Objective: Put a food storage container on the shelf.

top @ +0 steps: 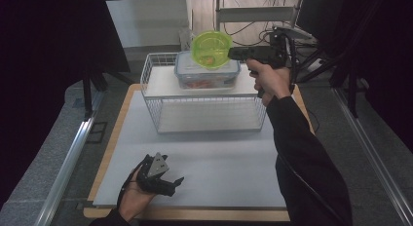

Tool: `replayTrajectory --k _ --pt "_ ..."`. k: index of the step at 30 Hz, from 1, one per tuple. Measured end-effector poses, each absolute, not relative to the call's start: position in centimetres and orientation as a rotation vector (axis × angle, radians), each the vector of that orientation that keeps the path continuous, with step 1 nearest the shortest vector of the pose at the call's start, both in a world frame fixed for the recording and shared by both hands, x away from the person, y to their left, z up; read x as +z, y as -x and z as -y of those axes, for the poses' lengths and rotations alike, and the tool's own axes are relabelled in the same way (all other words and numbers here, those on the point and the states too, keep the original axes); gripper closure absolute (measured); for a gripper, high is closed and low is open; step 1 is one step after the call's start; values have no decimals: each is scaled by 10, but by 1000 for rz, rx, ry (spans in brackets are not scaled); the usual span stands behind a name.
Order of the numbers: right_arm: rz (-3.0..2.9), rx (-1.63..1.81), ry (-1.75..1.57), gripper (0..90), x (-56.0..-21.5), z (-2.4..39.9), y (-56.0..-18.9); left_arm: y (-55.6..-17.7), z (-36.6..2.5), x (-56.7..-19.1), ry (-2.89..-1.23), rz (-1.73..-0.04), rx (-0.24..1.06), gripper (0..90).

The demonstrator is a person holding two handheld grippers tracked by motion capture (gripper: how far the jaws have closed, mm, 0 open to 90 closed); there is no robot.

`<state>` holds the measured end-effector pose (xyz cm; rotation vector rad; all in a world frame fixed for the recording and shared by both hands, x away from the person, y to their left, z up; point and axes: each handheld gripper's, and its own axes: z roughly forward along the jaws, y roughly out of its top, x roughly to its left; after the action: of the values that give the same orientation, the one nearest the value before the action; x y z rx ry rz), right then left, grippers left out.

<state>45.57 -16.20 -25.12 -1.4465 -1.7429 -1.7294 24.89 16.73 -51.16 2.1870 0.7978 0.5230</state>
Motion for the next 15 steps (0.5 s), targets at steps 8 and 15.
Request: replayTrajectory --k 8,15 --pt "1650 -1665 1522 839 -270 147 -492 -249 -167 -512 -2185 -792 518 76" --pt "1621 -1679 1550 825 -272 144 -503 -249 -167 -512 -2186 -786 516 76"
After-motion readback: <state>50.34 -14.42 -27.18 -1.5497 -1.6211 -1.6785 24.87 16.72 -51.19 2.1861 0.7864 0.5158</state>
